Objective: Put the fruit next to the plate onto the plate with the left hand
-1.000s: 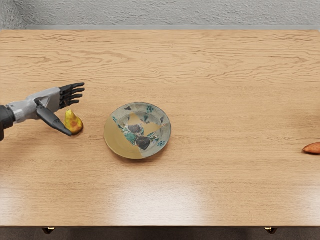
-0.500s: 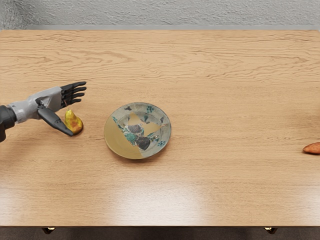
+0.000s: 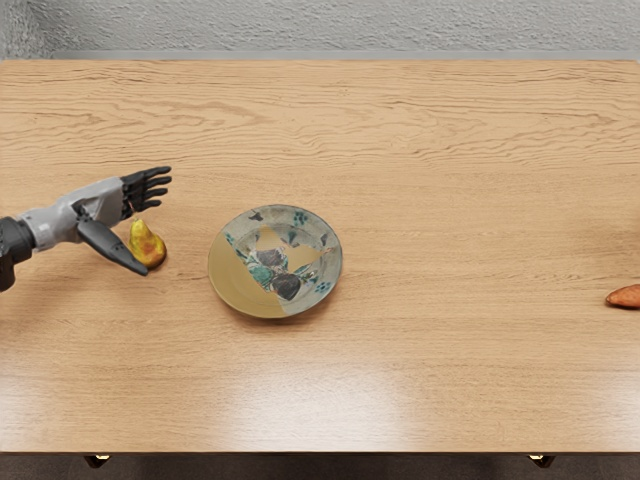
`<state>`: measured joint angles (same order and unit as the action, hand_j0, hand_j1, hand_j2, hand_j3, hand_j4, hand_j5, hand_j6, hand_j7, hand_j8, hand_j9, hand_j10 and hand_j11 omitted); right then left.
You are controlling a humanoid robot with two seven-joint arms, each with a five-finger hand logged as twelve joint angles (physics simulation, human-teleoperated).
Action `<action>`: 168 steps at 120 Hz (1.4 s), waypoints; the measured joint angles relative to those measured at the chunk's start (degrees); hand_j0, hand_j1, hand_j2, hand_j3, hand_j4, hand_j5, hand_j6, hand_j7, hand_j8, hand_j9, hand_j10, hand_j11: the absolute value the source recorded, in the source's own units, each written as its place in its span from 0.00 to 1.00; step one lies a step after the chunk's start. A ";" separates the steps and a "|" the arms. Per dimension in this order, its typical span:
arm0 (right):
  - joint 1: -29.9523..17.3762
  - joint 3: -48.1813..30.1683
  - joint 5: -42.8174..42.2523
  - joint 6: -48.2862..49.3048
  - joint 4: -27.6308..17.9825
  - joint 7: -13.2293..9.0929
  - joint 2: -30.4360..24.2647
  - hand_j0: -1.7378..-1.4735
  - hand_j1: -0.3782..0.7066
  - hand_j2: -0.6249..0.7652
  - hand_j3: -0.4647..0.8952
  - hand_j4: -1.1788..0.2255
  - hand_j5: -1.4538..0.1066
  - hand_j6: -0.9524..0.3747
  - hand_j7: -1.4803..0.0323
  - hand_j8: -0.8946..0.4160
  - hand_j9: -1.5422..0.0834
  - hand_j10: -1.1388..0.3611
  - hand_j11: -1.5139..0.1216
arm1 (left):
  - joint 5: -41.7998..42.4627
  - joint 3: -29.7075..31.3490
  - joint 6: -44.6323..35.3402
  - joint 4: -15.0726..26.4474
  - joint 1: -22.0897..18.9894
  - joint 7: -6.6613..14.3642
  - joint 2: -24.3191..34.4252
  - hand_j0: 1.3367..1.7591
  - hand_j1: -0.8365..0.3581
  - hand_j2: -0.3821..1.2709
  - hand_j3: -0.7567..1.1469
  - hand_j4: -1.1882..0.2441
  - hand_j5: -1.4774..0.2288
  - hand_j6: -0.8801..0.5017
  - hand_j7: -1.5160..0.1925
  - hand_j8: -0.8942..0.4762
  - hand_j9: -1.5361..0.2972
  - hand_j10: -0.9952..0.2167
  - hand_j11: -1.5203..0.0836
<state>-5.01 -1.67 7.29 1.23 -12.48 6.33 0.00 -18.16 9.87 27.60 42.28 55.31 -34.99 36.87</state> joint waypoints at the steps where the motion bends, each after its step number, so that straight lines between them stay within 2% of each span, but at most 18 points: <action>1: 0.00 0.00 0.00 0.00 0.00 0.00 0.00 0.30 0.04 0.45 0.34 0.83 0.92 0.71 0.97 0.68 0.94 0.75 0.92 | 0.00 0.00 -0.02 0.00 -0.01 0.00 -0.02 0.76 0.99 0.23 0.40 0.83 0.86 0.63 0.89 0.65 0.84 0.82 0.95; 25: 0.00 0.00 0.00 0.00 0.00 0.00 0.00 0.30 0.04 0.45 0.34 0.83 0.92 0.71 0.97 0.68 0.94 0.75 0.92 | -0.19 -0.10 0.16 0.07 -0.03 0.00 -0.13 0.76 0.99 0.23 0.40 0.82 0.86 0.63 0.88 0.65 0.83 0.82 0.94; 76: 0.00 0.00 0.00 0.00 0.00 0.00 0.00 0.30 0.04 0.45 0.34 0.83 0.92 0.71 0.97 0.68 0.94 0.75 0.92 | -0.69 -0.09 -0.10 0.07 -0.11 -0.01 -0.13 0.76 0.87 0.25 0.40 0.74 0.77 0.54 0.79 0.56 0.75 0.72 0.85; 168: 0.00 0.00 0.00 0.00 0.00 0.00 0.00 0.30 0.04 0.45 0.34 0.83 0.92 0.71 0.97 0.68 0.94 0.75 0.92 | -1.18 -0.08 -2.35 0.08 -1.43 -0.01 -2.20 0.76 0.81 0.26 0.40 0.70 0.73 0.50 0.75 0.52 0.71 0.67 0.80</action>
<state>-5.01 -1.67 7.29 1.23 -12.48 6.33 0.00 -19.34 9.79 25.24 42.36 53.87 -35.00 34.67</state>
